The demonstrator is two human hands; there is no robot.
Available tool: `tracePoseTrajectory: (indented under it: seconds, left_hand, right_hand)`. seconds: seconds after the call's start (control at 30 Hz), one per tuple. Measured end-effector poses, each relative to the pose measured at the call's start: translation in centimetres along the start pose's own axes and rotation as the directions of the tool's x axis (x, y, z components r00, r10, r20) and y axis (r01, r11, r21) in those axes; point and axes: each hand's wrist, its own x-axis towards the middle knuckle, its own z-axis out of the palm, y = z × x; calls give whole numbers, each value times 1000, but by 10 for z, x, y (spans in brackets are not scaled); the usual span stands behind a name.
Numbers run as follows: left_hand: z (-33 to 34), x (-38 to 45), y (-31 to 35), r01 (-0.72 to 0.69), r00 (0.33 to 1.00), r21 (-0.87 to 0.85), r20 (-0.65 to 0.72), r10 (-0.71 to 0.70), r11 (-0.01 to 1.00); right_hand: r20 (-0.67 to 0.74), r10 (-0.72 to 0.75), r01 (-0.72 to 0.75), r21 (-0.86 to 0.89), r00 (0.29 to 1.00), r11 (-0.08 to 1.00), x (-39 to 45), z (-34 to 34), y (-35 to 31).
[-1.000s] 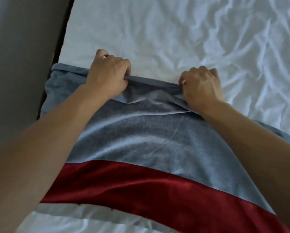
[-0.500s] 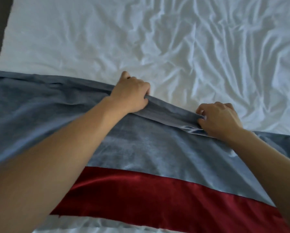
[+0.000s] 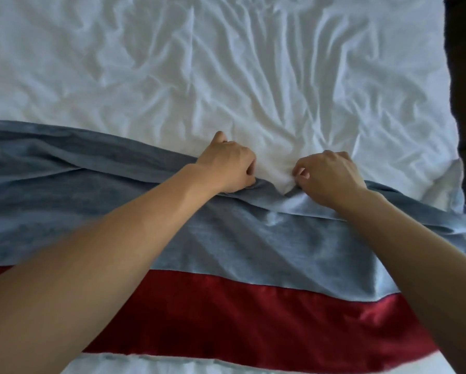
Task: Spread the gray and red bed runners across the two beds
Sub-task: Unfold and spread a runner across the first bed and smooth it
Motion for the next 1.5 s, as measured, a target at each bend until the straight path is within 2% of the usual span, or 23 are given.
tracePoseTrajectory:
  seconds: [0.1,0.27,0.4,0.47,0.53,0.63,0.77,0.83,0.9,0.97,1.1,1.23,1.33,1.5]
  left_hand:
    - [0,11,13,-23,998,5,64,22,1000]
    - [-21,22,-2,89,978,-22,-188,-91,996]
    - [-15,38,24,86,996,-34,-36,-87,996]
    - [-7,47,45,40,999,-18,-15,-40,999]
    - [-5,52,51,11,995,39,-95,-7,999]
    - [-9,55,43,73,973,8,-218,-69,997]
    - [-1,58,55,64,992,-37,-103,-68,997]
    - [0,63,59,55,988,19,-143,-52,998]
    - [-8,72,55,112,970,64,-225,-95,992]
    - [-12,81,52,144,964,29,-231,-133,989]
    - [-3,95,82,69,986,21,-154,-65,997]
    - [-1,99,97,73,977,73,-207,-56,995]
    - [3,99,104,58,975,41,-216,-48,998]
    - [11,97,130,-57,963,35,-261,64,998]
  right_hand:
    - [38,-95,94,23,995,995,3,3,13]
    - [72,-138,138,-5,988,990,10,1,40]
    - [57,-111,110,21,992,994,13,1,55]
    - [16,-113,113,16,993,993,11,5,57]
    - [-78,-114,113,-20,990,993,9,5,62]
    - [-211,-23,29,27,977,999,16,-1,78]
    - [-157,-49,59,60,986,996,19,-1,86]
    - [-190,-38,48,48,981,998,19,-3,94]
    - [-240,17,-4,55,971,998,25,-8,107]
    - [-233,29,-10,81,972,997,30,-10,117]
    - [-208,12,7,89,978,996,21,-2,131]
    - [-268,138,-110,117,953,987,1,1,156]
    - [-288,131,-111,85,949,990,-7,6,159]
    - [-350,146,-126,79,925,989,-17,6,151]
